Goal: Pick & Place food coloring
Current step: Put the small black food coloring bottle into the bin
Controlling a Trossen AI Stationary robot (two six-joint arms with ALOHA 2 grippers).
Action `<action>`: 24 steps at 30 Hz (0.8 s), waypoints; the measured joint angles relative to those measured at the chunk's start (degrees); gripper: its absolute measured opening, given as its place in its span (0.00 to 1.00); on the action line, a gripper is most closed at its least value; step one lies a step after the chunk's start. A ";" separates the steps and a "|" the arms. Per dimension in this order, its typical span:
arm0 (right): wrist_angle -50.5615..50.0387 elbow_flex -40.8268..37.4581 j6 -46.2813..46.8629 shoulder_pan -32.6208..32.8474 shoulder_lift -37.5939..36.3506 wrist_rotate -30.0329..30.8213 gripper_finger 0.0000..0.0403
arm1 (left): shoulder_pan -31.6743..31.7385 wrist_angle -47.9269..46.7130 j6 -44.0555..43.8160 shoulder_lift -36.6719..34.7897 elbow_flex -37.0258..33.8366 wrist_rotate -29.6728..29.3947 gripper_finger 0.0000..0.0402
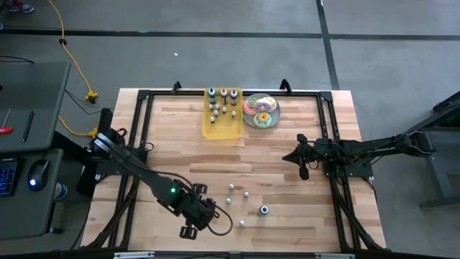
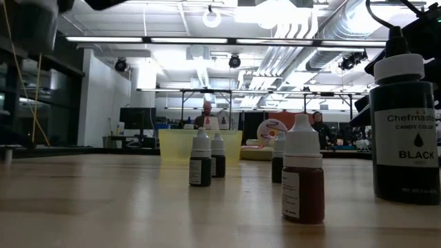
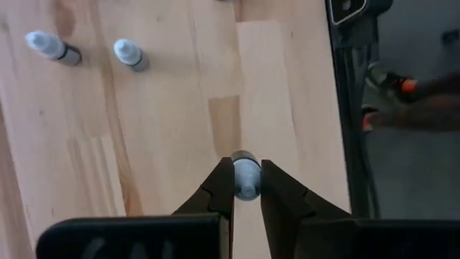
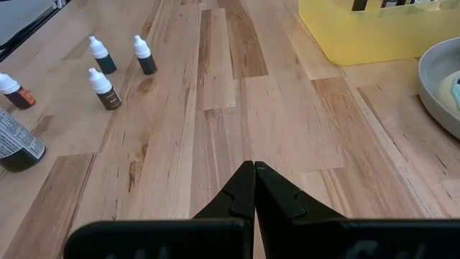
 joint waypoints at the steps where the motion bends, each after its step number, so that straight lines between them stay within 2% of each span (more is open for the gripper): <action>1: -0.02 -0.02 0.00 0.01 0.00 0.01 0.00 | 0.00 -0.43 -0.85 -0.68 0.00 0.00 0.08; 8: 0.00 0.00 0.00 0.00 0.00 -0.01 0.00 | 3.31 -3.49 -7.33 -6.23 0.00 -1.49 0.08; 14: 0.00 -0.01 0.00 0.01 -0.02 0.00 0.00 | 8.93 -9.23 -11.17 -11.73 0.00 -8.25 0.08; 19: 0.00 -0.01 0.00 0.00 -0.01 0.01 0.00 | 15.04 -13.48 -10.40 -15.31 -0.02 -15.37 0.08; 24: -0.07 0.00 0.00 0.00 0.00 0.00 0.00 | 21.64 -13.63 -3.88 -17.12 -0.02 -21.44 0.08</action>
